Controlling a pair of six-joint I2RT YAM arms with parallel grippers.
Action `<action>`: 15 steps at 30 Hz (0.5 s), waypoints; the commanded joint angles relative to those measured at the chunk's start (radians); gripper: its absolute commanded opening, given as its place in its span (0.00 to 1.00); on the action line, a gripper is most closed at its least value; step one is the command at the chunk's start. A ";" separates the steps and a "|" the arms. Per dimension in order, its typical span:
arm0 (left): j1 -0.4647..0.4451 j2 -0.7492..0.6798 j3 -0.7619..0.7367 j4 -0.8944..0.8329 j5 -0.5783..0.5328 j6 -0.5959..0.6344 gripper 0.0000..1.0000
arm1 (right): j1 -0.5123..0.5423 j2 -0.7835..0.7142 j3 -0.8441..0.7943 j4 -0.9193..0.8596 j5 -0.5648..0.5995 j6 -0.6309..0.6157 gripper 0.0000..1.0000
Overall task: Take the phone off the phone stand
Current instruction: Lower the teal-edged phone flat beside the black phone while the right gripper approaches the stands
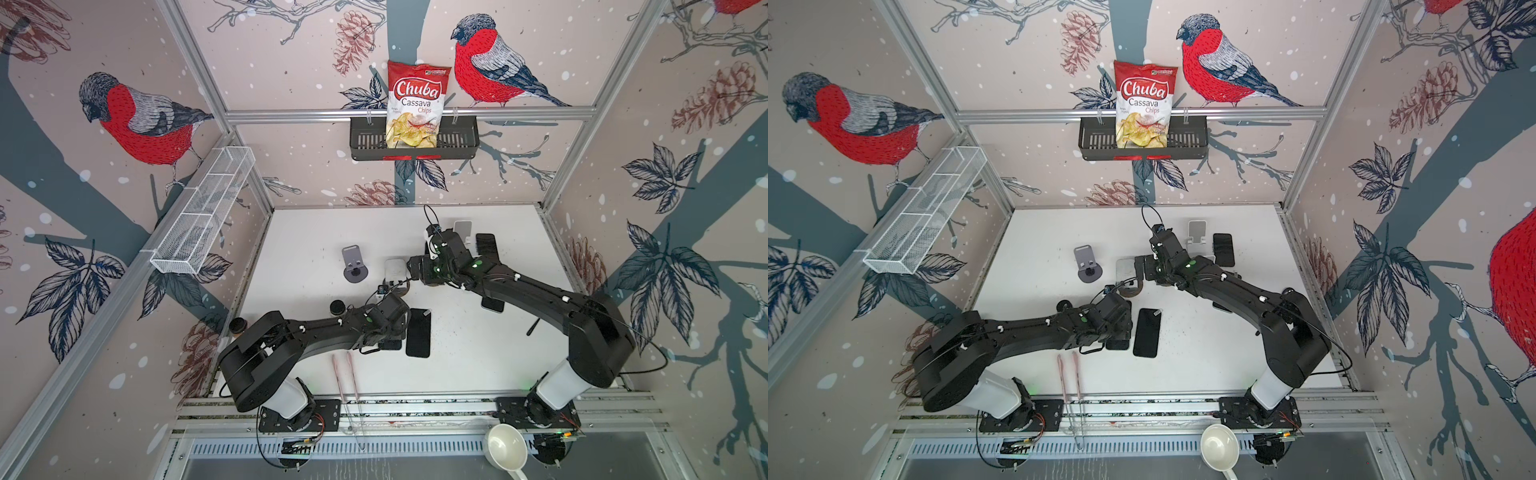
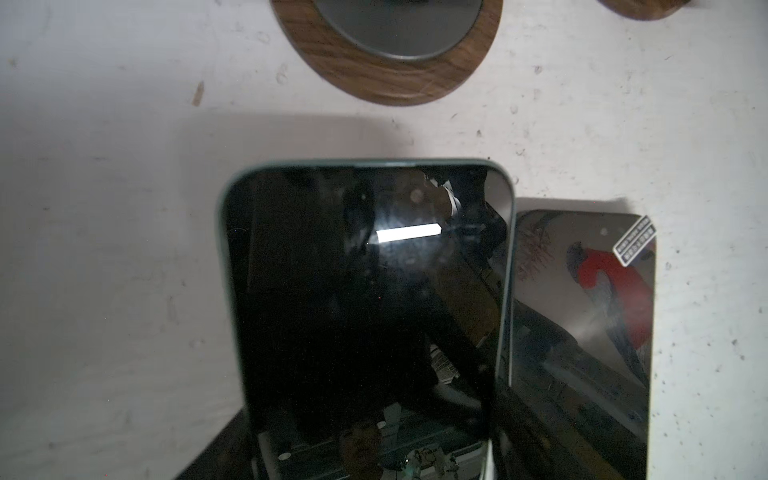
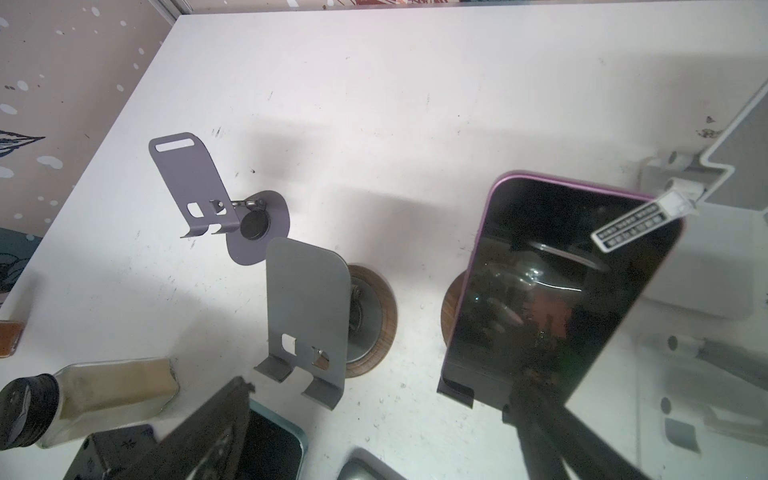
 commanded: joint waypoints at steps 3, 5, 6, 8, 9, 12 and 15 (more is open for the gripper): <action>0.000 0.019 -0.007 -0.027 0.025 -0.004 0.70 | 0.004 0.014 0.016 0.013 0.002 -0.009 0.99; 0.000 0.021 -0.008 -0.034 0.032 -0.007 0.70 | 0.005 0.017 0.017 0.012 0.004 -0.007 0.99; 0.000 0.018 -0.011 -0.034 0.039 -0.008 0.70 | 0.005 0.017 0.017 0.012 0.003 -0.006 0.99; 0.000 0.011 -0.017 -0.034 0.052 -0.008 0.70 | 0.006 0.019 0.015 0.013 0.003 -0.005 0.99; 0.000 0.005 -0.022 -0.034 0.056 -0.008 0.70 | 0.006 0.019 0.015 0.013 0.003 -0.005 0.99; -0.001 -0.008 -0.027 -0.049 0.072 -0.009 0.71 | 0.008 0.020 0.014 0.015 0.005 -0.003 0.99; -0.003 -0.022 -0.027 -0.069 0.079 -0.009 0.72 | 0.007 0.020 0.007 0.018 0.005 -0.002 0.99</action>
